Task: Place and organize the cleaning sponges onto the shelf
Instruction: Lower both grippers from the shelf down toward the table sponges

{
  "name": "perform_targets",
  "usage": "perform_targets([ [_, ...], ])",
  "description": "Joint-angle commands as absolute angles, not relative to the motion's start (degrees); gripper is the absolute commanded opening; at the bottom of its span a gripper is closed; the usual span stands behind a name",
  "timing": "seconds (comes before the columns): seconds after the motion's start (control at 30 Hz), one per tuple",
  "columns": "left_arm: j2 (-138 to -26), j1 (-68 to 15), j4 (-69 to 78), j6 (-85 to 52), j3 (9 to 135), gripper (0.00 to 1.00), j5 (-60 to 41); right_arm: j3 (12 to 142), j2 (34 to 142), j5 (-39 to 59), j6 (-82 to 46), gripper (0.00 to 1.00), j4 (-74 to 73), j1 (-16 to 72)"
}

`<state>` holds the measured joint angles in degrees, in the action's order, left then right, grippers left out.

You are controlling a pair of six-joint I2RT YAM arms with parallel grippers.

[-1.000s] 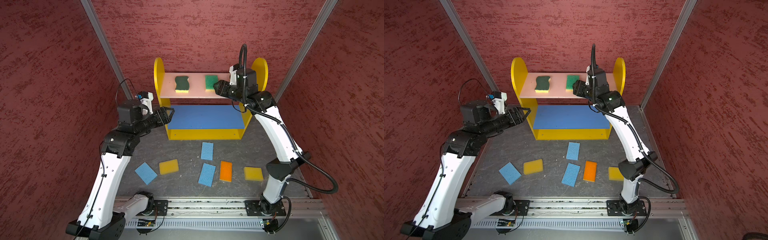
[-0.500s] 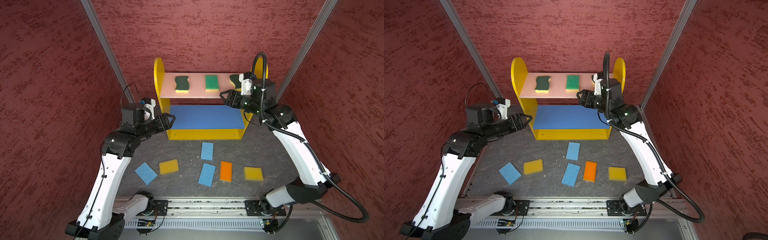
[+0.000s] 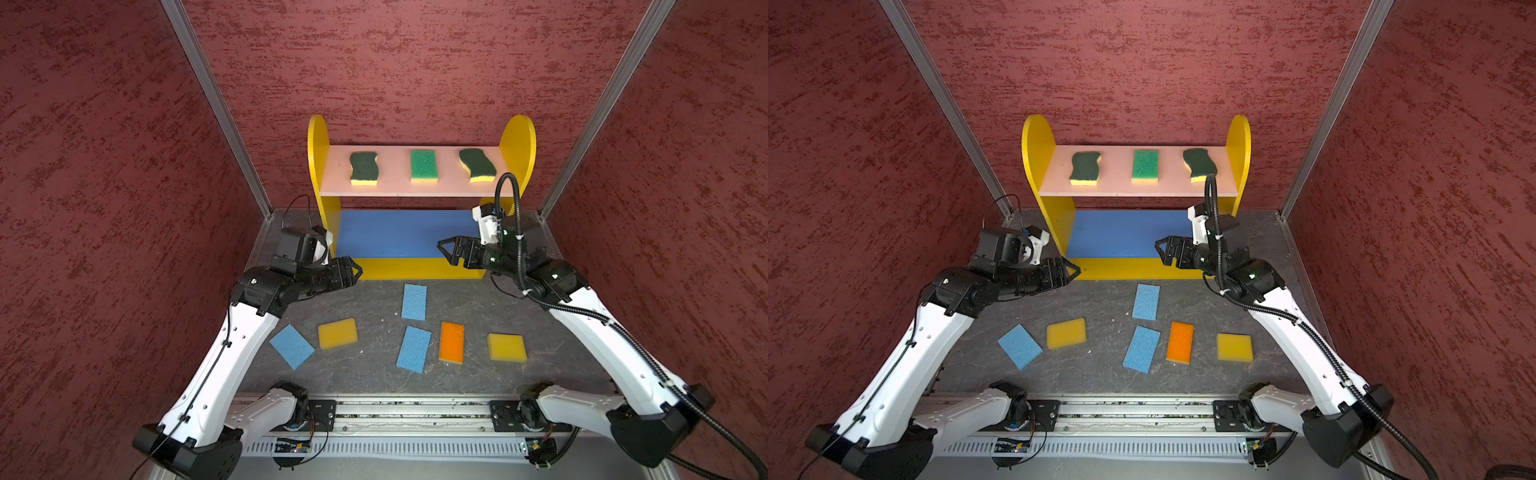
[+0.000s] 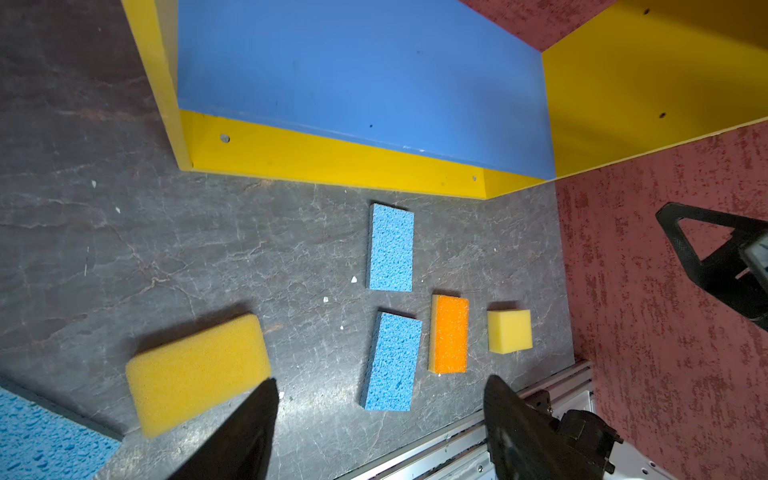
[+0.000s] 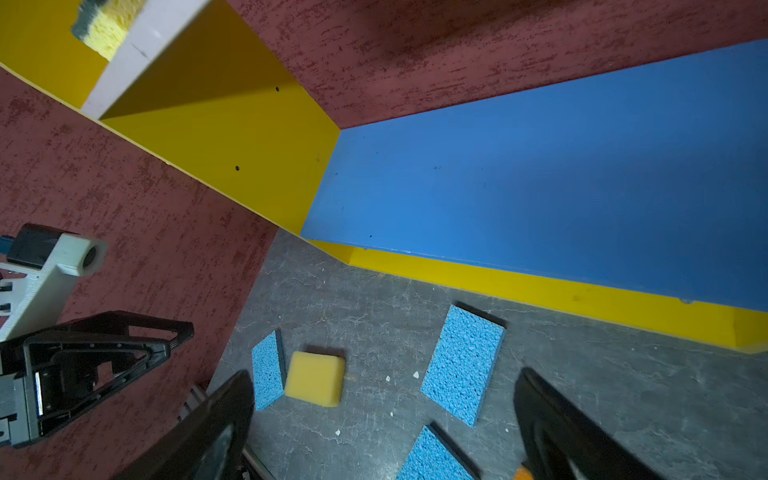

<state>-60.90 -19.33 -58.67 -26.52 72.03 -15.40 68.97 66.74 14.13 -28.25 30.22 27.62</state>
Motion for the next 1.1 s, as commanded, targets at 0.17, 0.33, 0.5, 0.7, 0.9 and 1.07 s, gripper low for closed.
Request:
perform_targets([
  [0.17, -59.7, -19.8, -55.8, -29.7, 63.6, 0.78, -15.9, 55.7, 63.2, 15.4, -35.8, 0.99, 21.0, 25.6],
  [0.33, -61.3, -20.5, -56.2, -30.0, 60.6, 0.78, -15.7, 51.5, 61.6, 10.7, -35.9, 0.99, 23.5, 24.9],
  [0.5, -63.6, -21.7, -58.7, -30.2, 59.0, 0.78, -12.9, 49.1, 59.4, 3.3, -35.9, 0.99, 30.2, 23.9],
  [0.7, -66.5, -24.3, -57.2, -31.1, 58.5, 0.78, -11.2, 47.4, 58.7, -1.5, -42.0, 0.99, 38.5, 22.2],
  [0.9, -67.8, -25.5, -55.5, -31.5, 58.1, 0.78, -10.8, 47.6, 57.7, -2.9, -51.4, 0.98, 48.5, 21.7],
  [1.07, -68.7, -25.6, -55.2, -30.9, 57.8, 0.78, -10.8, 46.5, 53.7, -5.0, -59.4, 0.97, 53.7, 21.2],
])
